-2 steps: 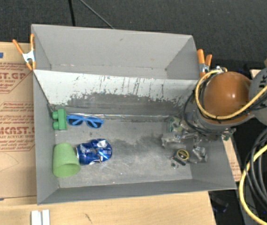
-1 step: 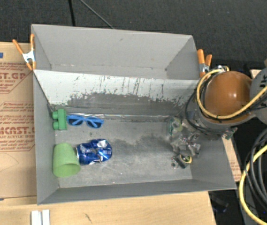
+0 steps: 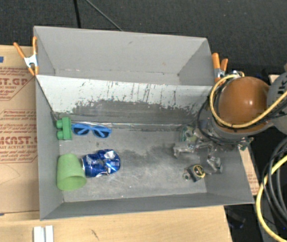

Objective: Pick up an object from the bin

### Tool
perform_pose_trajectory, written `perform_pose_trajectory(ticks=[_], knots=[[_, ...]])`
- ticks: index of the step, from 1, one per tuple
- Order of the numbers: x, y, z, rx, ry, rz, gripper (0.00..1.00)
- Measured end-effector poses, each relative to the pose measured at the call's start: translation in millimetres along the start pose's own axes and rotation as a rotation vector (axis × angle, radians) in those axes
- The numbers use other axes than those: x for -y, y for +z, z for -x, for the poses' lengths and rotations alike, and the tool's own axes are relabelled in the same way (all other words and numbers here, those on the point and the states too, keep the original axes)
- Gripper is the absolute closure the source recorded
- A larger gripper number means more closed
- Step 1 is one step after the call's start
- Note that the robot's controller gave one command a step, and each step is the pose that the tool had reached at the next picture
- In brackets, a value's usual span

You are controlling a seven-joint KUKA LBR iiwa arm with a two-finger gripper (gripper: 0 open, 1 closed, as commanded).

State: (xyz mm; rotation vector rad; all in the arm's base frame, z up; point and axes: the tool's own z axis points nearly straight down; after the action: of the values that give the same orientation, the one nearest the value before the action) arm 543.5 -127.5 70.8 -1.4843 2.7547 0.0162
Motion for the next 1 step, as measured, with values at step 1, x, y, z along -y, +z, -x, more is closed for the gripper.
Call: perform_pose_trajectory(ticks=[1], knots=[[-26.3, -0.1, -20.0, -0.002, 0.045, 0.0, 0.0]])
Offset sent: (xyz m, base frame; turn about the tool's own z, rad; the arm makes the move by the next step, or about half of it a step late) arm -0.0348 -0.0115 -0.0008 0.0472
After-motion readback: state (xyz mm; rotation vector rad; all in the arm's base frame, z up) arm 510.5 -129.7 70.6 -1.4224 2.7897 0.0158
